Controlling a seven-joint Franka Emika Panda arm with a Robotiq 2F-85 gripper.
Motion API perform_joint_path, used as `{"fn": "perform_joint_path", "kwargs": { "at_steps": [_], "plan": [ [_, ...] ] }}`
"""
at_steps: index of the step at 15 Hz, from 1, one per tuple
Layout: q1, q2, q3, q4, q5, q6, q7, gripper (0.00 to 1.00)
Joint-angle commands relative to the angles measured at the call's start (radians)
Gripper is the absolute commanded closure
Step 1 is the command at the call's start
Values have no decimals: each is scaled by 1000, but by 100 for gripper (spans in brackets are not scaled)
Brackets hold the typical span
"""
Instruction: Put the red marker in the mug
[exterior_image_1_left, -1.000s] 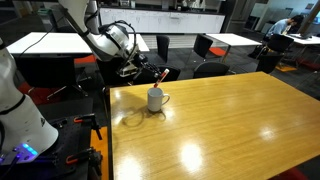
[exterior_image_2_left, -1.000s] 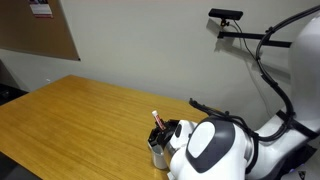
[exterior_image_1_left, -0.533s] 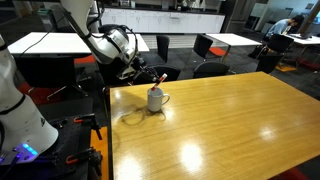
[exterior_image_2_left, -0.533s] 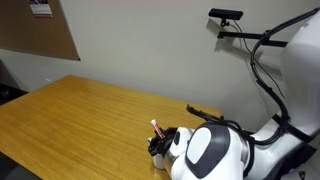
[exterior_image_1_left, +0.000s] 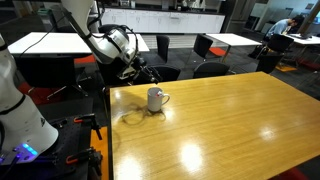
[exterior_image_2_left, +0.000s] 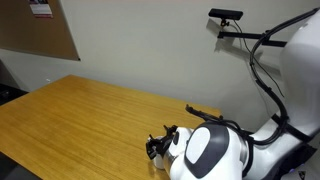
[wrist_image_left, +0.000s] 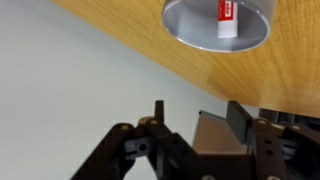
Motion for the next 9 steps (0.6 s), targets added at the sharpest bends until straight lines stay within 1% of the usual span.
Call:
{"fn": "perform_joint_path", "kwargs": {
  "at_steps": [1, 2, 6, 8, 9],
  "plan": [
    [-14, -37, -2, -3, 20, 15, -26, 2],
    [-20, -51, -5, -6, 26, 23, -36, 0],
    [-50, -123, -23, -14, 49, 74, -85, 0],
    [-69, -163, -41, -15, 63, 141, -125, 0],
    [-83, -183, -54, -17, 68, 199, -149, 0]
  ]
}}
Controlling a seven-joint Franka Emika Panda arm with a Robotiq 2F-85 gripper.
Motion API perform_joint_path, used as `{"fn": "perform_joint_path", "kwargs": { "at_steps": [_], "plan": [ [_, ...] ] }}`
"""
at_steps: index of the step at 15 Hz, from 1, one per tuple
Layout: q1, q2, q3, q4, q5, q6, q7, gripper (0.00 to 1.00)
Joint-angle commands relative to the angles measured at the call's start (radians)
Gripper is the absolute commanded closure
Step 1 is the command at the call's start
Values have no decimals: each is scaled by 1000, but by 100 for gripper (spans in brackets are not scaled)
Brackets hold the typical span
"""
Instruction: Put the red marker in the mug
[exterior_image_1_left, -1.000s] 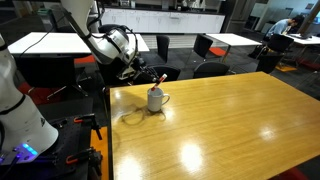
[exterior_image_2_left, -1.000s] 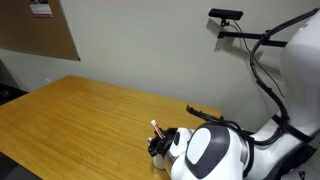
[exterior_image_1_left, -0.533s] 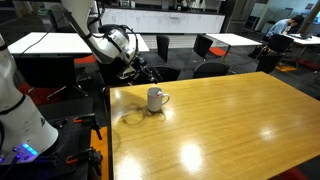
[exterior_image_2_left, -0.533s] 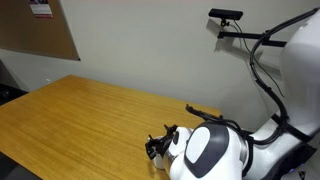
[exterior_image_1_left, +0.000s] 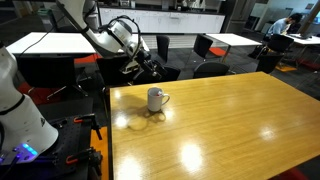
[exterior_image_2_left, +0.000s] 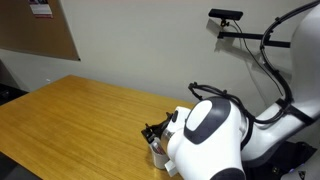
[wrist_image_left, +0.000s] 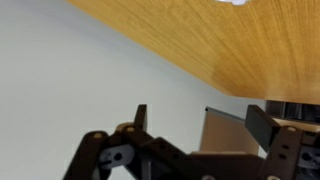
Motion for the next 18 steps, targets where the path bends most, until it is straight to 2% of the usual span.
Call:
{"fn": "perform_joint_path", "kwargs": {
  "at_steps": [1, 5, 8, 11, 16, 17, 18],
  "plan": [
    [-44, -99, -40, -19, 42, 179, -104, 0],
    [-86, -150, -104, -21, 106, 419, -226, 0],
    [-112, -178, -149, -35, 226, 575, -382, 0],
    [-118, -195, -187, -61, 430, 697, -613, 0],
    [-105, -215, -178, -127, 874, 746, -1046, 0],
    [-54, -220, -217, -136, 965, 734, -1130, 0],
    [-34, -229, -229, -142, 1059, 716, -1219, 0]
  ]
}}
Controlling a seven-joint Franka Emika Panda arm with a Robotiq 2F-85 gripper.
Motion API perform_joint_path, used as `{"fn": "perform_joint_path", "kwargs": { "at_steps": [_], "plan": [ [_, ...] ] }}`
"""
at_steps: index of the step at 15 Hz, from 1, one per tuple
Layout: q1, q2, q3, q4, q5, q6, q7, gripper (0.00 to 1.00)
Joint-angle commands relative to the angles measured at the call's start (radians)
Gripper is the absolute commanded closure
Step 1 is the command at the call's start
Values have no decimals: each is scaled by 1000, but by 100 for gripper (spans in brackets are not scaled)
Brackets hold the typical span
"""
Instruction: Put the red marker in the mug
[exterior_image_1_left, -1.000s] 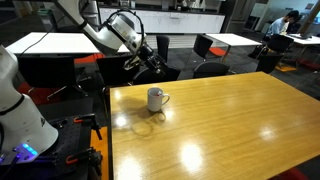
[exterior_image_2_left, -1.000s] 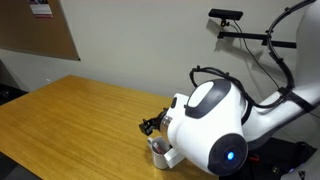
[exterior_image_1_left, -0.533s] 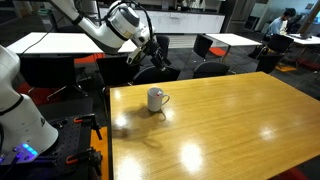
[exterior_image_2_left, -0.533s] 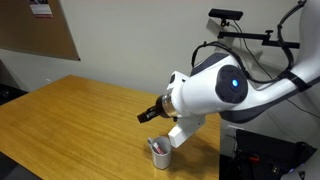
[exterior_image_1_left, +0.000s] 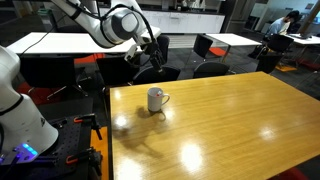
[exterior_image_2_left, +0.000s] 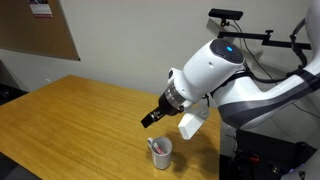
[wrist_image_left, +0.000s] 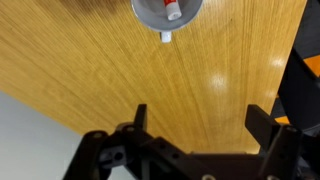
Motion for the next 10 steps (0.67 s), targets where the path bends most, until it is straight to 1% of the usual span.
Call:
{"fn": "perform_joint_path", "kwargs": {
  "at_steps": [1, 3, 4, 5, 6, 8, 9, 10],
  "plan": [
    [103, -59, -72, -55, 286, -27, -280, 0],
    [136, -99, -89, -47, 469, -95, -448, 0],
    [79, -117, -30, -38, 557, -130, -532, 0],
    [70, -135, -26, -23, 602, -180, -573, 0],
    [56, -152, -21, -9, 639, -228, -617, 0],
    [30, -180, -13, 12, 672, -305, -662, 0],
    [16, -140, 12, -1, 658, -234, -631, 0],
    [6, -154, 17, 2, 661, -247, -639, 0]
  ]
}}
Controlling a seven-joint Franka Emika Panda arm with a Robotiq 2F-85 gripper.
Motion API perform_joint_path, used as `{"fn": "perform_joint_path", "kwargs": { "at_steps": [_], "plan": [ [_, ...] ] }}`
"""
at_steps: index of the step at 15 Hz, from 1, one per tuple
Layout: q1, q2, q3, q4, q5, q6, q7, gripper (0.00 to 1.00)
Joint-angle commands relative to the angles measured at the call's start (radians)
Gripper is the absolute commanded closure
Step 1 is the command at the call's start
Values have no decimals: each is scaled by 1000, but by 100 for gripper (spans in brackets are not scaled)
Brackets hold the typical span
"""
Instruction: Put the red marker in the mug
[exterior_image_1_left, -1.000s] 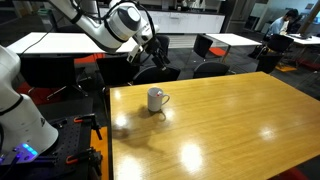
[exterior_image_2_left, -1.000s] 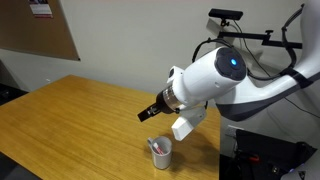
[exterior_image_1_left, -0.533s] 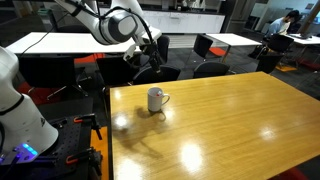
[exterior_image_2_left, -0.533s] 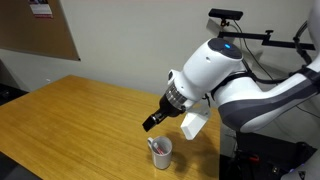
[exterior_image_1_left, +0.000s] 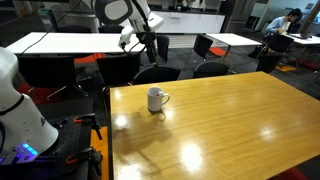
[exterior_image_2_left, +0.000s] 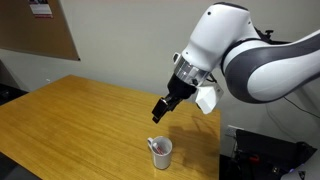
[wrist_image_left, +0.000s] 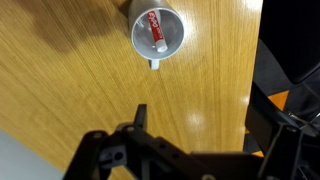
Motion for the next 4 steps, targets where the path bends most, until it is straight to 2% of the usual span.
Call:
{"fn": "perform_joint_path", "kwargs": {
  "at_steps": [1, 4],
  "plan": [
    [-51, -2, 49, 0, 22, -1, -17, 0],
    [-54, 12, 60, -1, 19, 1, -15, 0]
  ]
}}
